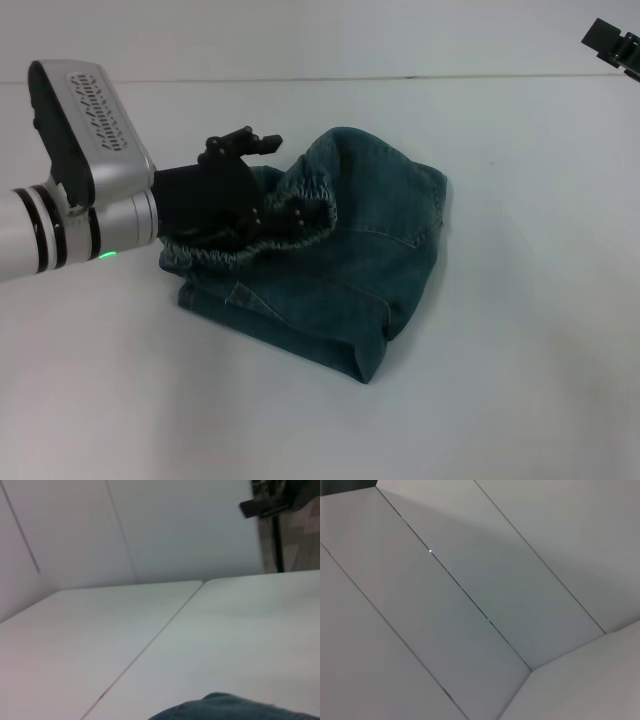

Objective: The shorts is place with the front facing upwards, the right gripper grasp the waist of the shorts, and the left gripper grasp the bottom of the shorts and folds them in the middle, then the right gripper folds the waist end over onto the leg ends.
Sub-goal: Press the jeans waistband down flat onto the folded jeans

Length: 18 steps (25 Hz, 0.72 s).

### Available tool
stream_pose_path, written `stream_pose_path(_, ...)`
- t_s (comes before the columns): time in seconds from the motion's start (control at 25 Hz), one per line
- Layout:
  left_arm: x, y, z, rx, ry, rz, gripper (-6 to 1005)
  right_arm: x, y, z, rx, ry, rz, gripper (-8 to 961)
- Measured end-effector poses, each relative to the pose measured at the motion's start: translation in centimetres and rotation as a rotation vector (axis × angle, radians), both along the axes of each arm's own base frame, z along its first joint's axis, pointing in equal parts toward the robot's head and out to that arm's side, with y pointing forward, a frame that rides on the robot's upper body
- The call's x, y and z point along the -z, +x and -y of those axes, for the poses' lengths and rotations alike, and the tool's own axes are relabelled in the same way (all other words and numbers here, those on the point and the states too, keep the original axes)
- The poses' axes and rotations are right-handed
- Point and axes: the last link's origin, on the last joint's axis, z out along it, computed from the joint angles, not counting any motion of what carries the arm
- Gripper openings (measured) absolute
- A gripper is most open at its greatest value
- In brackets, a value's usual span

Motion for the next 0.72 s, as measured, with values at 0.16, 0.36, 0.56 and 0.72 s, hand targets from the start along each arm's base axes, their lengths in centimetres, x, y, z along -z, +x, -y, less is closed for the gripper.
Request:
stream_pose_path(0.16, -0.1, -0.6, -0.5, -0.032, 0.042, -0.030, 903, 0.0, 0.0, 0.0, -0.003, 0.003, 0.004, 880)
stream_pose_path(0.36, 0.6, -0.5, -0.3, -0.021, 0.018, -0.060, 904, 0.1, 0.0, 0.1, -0.007, 0.000, 0.002, 880)
stream_pose_path(0.56, 0.8, -0.6, -0.1, -0.012, 0.017, -0.088, 903, -0.1, 0.0, 0.2, -0.015, -0.001, -0.002, 880)
stream_pose_path(0.72, 0.6, -1.0, -1.1, -0.051, 0.091, -0.127, 903, -0.1, 0.0, 0.3, -0.016, -0.004, -0.006, 881)
